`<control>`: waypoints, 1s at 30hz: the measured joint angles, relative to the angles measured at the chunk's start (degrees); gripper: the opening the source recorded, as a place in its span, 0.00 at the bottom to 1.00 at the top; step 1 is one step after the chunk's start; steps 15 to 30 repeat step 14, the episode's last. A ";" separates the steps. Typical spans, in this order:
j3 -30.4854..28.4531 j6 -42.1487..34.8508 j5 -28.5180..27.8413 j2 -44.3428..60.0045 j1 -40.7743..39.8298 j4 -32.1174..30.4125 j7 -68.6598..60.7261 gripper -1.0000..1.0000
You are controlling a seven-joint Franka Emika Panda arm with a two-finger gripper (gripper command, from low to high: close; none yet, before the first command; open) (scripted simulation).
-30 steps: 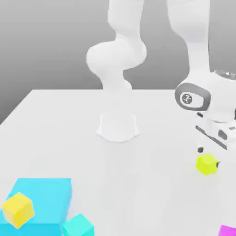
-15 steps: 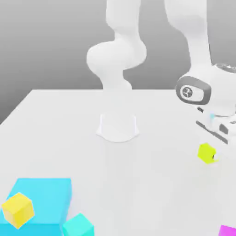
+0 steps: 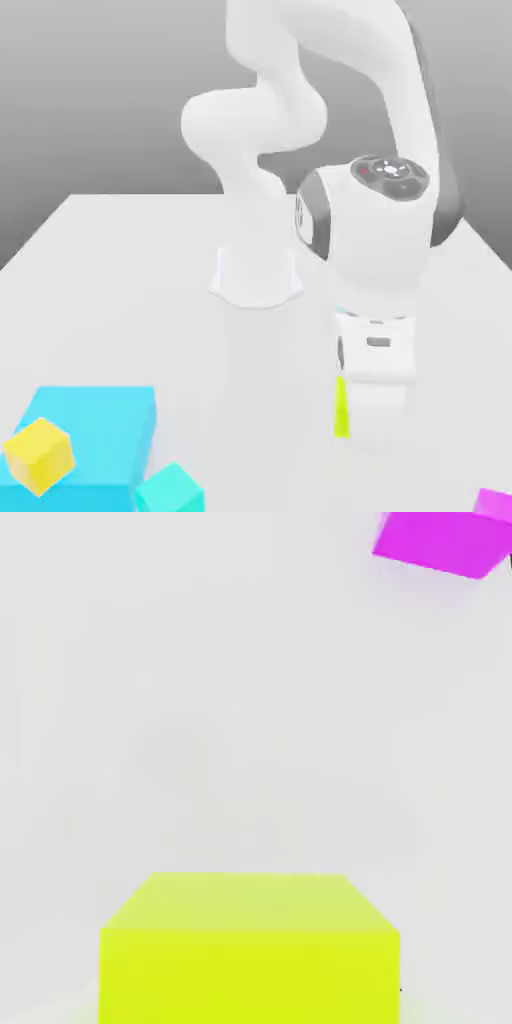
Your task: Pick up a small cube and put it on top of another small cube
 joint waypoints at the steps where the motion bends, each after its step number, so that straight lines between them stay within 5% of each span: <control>1: -1.20 -0.72 0.33 0.21 -1.54 1.05 -1.03 0.00; 6: -6.68 -3.41 2.03 1.33 -8.62 5.95 -5.97 0.00; 10: -5.07 2.04 5.92 7.80 -11.24 6.97 -9.24 0.00; 11: -4.49 3.27 6.80 9.22 -11.75 7.07 -9.89 1.00; 30: -4.49 3.27 6.80 9.22 -11.75 7.07 -9.89 1.00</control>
